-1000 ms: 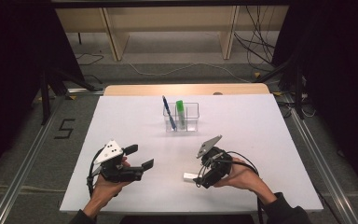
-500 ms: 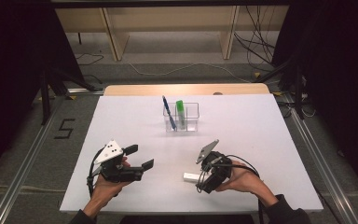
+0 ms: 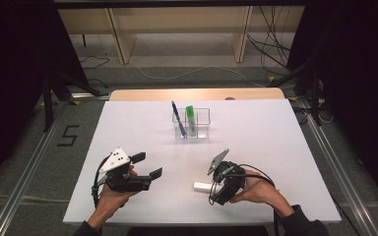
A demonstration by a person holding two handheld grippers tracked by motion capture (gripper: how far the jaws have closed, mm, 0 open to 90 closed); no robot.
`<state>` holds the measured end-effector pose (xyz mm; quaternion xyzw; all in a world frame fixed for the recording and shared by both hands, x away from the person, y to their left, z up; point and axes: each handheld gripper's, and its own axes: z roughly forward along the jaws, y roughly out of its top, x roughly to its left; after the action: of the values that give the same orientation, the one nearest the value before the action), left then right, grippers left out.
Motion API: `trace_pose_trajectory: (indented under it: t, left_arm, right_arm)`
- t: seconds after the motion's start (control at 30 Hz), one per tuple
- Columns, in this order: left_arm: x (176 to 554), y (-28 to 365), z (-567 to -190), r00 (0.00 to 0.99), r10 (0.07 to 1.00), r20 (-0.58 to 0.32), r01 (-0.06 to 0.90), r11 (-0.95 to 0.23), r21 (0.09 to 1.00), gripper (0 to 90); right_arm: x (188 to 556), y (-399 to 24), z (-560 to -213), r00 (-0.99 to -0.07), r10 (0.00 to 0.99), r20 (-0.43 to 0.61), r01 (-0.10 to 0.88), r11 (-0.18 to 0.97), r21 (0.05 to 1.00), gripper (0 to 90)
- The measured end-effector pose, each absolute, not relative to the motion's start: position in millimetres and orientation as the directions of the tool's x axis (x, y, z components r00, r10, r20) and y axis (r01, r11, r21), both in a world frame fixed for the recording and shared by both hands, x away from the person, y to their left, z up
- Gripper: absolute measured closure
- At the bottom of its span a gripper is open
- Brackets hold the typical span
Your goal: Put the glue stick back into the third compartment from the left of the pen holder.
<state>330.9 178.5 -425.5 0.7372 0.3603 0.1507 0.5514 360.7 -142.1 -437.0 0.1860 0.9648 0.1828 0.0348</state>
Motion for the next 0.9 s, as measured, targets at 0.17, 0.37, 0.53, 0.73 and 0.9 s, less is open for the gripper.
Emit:
trace_pose_trajectory:
  t: [0.17, 0.37, 0.53, 0.73, 0.9]
  left_arm:
    - [331, 178, -425, 0.696, 0.697, -0.172, 0.361, -0.133, 0.923, 14.6]
    - [330, 179, -425, 0.699, 0.695, -0.17, 0.363, -0.141, 0.921, 14.6]
    - [330, 179, -425, 0.7, 0.694, -0.169, 0.363, -0.142, 0.921, 14.6]
    - [330, 179, -426, 0.701, 0.693, -0.169, 0.363, -0.142, 0.921, 14.6]
    - [330, 179, -425, 0.701, 0.693, -0.169, 0.363, -0.143, 0.921, 14.6]
  right_arm:
    - [361, -142, -439, -0.93, 0.367, 0.002, 0.344, 0.872, 0.348, 24.7]
    - [364, -140, -443, -0.937, 0.349, -0.007, 0.327, 0.885, 0.332, 29.6]
    - [367, -137, -450, -0.94, 0.341, -0.007, 0.323, 0.897, 0.303, 34.0]
    - [369, -134, -454, -0.942, 0.335, -0.002, 0.321, 0.904, 0.282, 41.3]
    - [371, -134, -456, -0.945, 0.326, -0.002, 0.314, 0.91, 0.27, 46.7]
